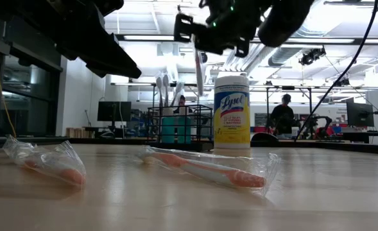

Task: Pick & Place toothbrushing station
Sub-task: Put the right orange toothbrush into the black mesh organizer

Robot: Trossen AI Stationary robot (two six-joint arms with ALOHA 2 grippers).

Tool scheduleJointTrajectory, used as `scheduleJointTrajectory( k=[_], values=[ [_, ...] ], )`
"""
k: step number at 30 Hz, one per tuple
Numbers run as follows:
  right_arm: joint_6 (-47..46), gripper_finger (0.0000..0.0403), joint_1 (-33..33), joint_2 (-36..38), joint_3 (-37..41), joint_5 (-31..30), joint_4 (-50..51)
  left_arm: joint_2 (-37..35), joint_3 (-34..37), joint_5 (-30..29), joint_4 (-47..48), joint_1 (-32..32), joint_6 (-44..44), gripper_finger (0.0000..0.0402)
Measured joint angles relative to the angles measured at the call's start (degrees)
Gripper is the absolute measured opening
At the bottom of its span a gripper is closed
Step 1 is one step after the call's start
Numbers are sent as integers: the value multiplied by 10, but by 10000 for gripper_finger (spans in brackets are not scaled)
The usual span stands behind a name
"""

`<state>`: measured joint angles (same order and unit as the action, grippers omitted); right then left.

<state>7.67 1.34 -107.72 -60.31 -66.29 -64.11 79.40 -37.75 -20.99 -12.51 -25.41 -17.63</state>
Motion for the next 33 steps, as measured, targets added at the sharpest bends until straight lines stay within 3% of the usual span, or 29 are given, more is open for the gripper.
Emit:
scheduleJointTrajectory(
  k=[9,24,33],
  values=[
    [-8,3,-13,0,59,32,-93,0,0,-1,0,2,0,116],
    [-67,3,-40,-1,93,83,-94,0,0,-2,-4,10,0,116],
    [-125,3,-41,-50,95,83,-100,0,0,-2,-11,10,1,116]
  ],
)
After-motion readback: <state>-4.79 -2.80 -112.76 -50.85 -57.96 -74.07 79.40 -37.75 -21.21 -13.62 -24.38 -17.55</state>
